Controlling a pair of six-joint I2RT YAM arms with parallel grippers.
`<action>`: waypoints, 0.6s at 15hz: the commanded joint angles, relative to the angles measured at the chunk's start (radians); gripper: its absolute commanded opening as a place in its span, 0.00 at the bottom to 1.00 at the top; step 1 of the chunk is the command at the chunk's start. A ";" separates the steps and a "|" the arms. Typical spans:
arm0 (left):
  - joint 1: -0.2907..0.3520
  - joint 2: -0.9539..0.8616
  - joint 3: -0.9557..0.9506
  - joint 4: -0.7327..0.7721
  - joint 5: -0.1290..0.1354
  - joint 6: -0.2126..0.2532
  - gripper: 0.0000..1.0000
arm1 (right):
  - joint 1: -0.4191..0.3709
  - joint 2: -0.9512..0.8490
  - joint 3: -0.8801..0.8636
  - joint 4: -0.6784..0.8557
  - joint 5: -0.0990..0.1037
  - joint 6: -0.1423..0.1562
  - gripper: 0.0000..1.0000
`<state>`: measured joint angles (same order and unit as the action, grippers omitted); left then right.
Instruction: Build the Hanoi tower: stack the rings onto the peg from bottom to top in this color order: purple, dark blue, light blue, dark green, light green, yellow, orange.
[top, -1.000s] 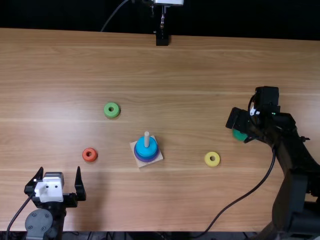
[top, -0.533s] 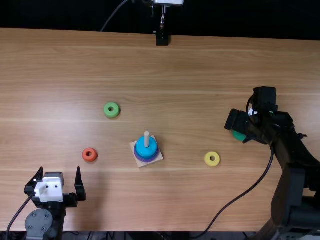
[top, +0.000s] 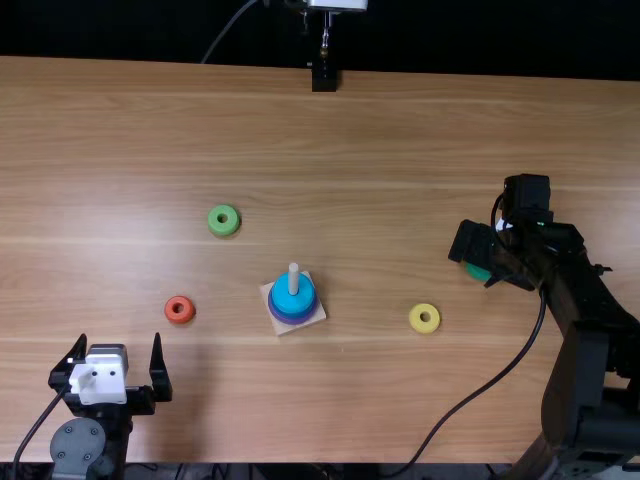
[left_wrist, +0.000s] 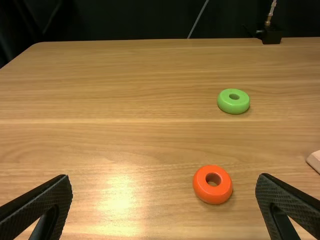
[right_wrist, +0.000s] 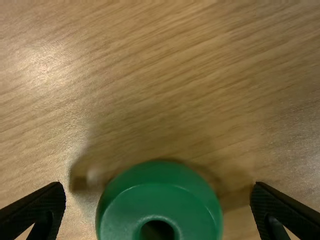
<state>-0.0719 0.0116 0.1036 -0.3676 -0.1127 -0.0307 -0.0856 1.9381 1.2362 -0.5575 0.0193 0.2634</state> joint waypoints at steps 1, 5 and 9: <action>-0.005 -0.012 -0.104 -0.078 -0.005 -0.004 1.00 | -0.003 0.022 0.017 -0.005 0.005 0.013 1.00; -0.005 -0.012 -0.104 -0.078 -0.005 -0.004 1.00 | -0.003 0.021 0.016 -0.011 0.007 0.013 0.31; -0.005 -0.012 -0.104 -0.078 -0.005 -0.004 1.00 | 0.001 0.012 0.019 -0.068 0.007 0.015 0.08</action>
<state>-0.0719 0.0116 0.1036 -0.3676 -0.1127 -0.0303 -0.0856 1.9381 1.2446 -0.6209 0.0177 0.2665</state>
